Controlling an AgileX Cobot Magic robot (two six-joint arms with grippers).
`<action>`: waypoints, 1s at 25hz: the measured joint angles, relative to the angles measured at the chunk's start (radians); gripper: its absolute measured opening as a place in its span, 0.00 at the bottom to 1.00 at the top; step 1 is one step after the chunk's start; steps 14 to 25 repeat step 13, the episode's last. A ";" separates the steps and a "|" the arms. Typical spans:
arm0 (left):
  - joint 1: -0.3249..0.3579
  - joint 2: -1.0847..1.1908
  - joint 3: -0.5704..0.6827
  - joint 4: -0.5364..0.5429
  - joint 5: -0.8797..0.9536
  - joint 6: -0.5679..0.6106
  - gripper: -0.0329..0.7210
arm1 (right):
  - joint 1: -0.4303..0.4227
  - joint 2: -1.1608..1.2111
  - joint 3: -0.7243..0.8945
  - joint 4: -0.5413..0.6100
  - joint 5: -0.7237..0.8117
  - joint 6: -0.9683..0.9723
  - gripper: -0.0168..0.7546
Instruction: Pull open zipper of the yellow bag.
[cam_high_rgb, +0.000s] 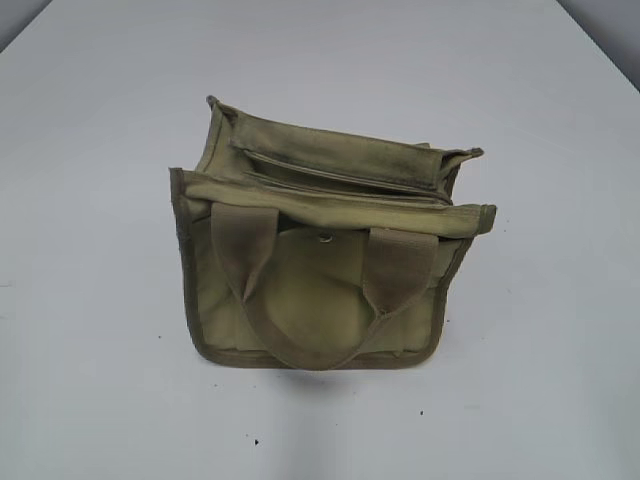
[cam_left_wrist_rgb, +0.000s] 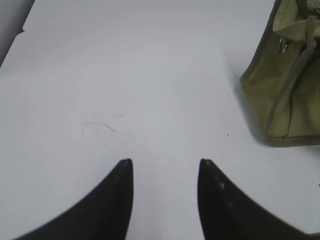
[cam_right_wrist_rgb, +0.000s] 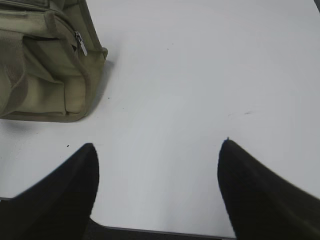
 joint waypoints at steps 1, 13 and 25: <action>0.000 0.000 0.000 0.000 0.000 0.000 0.48 | 0.000 0.000 0.000 0.001 0.000 0.000 0.77; 0.000 0.000 0.000 0.000 0.000 0.000 0.48 | 0.000 0.000 0.000 0.002 0.000 0.000 0.77; 0.000 0.000 0.000 0.000 0.000 0.000 0.48 | 0.000 0.000 0.000 0.002 0.000 0.000 0.77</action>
